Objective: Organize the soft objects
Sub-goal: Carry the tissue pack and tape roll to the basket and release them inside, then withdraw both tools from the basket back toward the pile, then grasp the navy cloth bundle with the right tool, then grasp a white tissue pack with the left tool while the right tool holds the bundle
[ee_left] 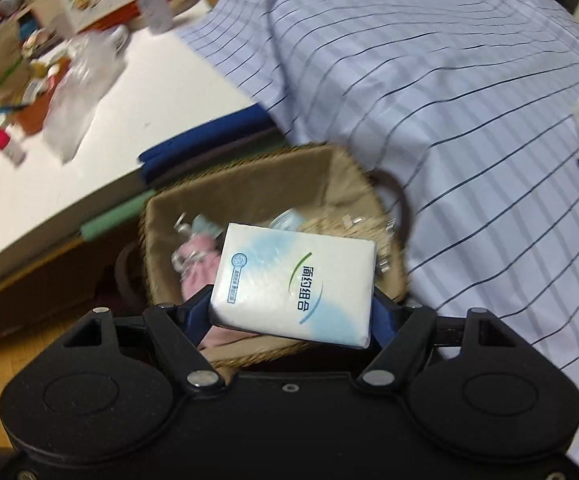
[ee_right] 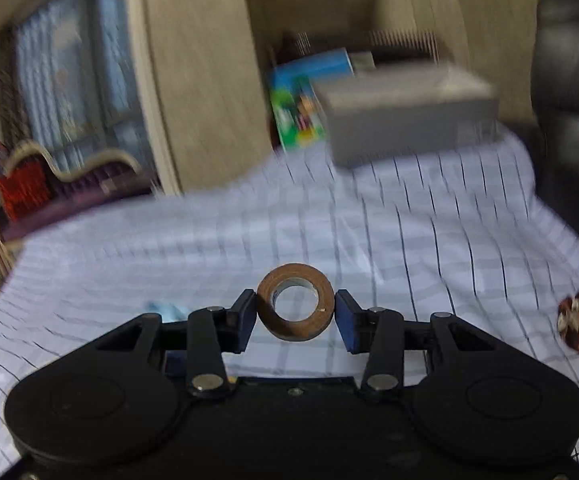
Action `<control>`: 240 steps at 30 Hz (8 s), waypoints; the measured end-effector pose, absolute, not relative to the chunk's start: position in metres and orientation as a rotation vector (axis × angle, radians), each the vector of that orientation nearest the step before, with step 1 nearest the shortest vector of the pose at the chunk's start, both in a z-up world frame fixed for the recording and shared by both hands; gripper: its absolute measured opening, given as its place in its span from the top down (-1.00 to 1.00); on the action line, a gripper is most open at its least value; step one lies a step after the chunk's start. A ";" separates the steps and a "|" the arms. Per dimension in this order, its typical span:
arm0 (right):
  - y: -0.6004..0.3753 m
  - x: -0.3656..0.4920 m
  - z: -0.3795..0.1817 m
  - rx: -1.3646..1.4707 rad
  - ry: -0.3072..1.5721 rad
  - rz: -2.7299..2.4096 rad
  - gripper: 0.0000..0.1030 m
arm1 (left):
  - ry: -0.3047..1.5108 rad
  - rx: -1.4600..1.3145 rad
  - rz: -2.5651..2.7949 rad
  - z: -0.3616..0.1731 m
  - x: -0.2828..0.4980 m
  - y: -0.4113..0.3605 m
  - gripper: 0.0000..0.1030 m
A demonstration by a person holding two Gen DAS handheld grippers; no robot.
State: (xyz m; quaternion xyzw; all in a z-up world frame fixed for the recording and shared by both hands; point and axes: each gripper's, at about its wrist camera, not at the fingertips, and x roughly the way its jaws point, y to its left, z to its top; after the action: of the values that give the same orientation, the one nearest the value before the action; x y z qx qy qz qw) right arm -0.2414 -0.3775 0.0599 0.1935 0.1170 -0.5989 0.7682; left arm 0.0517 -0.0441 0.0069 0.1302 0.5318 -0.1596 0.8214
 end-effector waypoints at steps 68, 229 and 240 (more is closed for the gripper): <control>-0.110 -0.058 0.024 0.436 0.941 -0.383 -0.14 | 1.208 0.183 -0.328 -0.035 0.055 0.018 -0.65; -0.414 -0.341 0.024 0.876 0.644 -1.469 -0.28 | 1.197 0.430 -0.855 -0.013 0.000 -0.228 -0.34; -0.342 -0.365 0.041 0.959 0.729 -1.305 -0.12 | 1.202 0.323 -0.787 -0.004 -0.008 -0.157 -0.34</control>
State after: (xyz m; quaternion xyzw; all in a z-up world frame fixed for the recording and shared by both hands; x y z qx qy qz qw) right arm -0.3646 -0.3422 0.0412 0.4190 0.3185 -0.5699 0.6311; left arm -0.0080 -0.1571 -0.0041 0.1473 0.5481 -0.3591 0.7409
